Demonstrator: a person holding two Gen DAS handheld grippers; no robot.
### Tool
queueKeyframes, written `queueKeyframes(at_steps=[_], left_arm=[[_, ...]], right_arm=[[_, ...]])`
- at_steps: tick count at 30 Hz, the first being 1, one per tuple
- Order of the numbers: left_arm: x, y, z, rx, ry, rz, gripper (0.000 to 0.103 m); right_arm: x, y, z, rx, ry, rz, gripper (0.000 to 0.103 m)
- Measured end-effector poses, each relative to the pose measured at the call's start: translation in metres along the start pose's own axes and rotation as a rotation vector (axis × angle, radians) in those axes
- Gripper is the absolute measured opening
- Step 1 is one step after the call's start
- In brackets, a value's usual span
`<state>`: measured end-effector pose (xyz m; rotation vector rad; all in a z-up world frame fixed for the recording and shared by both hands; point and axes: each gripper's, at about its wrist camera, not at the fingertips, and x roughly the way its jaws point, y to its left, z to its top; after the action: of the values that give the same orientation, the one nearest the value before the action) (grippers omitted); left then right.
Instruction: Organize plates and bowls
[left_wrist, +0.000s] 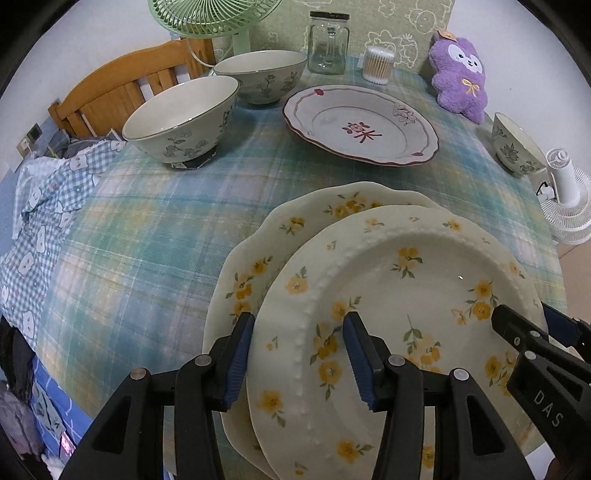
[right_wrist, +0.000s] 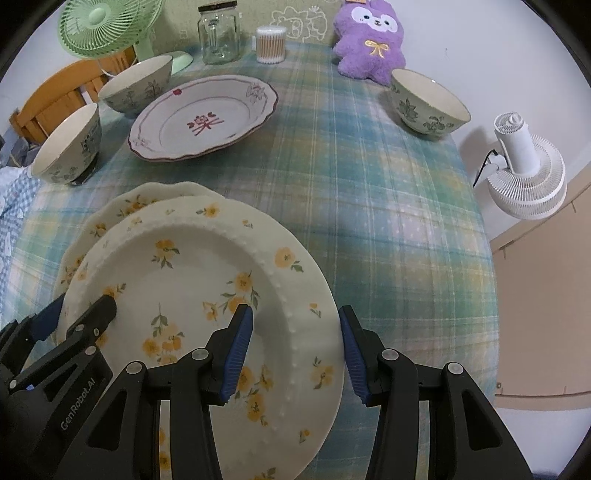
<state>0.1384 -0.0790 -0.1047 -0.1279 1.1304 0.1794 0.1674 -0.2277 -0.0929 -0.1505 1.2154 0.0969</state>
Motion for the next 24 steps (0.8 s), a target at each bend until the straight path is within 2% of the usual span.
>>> queueKeyframes(at_steps=[8,14,18,24], left_arm=[[0.001,-0.008,-0.001,0.047,-0.019,0.051,0.058],[0.002,-0.008,0.001,0.055,-0.008,0.056,0.061],[-0.006,-0.011,0.002,0.062,-0.04,0.066,0.077],[-0.013,-0.012,0.004,0.073,-0.056,0.045,0.079]], right_arm=[[0.007,0.001,-0.002,0.011,0.008,0.014,0.051],[0.006,0.001,-0.003,0.01,0.004,0.022,0.051],[-0.001,0.005,-0.005,-0.012,-0.013,0.027,0.051],[-0.009,0.003,-0.007,0.008,-0.035,0.036,0.05]])
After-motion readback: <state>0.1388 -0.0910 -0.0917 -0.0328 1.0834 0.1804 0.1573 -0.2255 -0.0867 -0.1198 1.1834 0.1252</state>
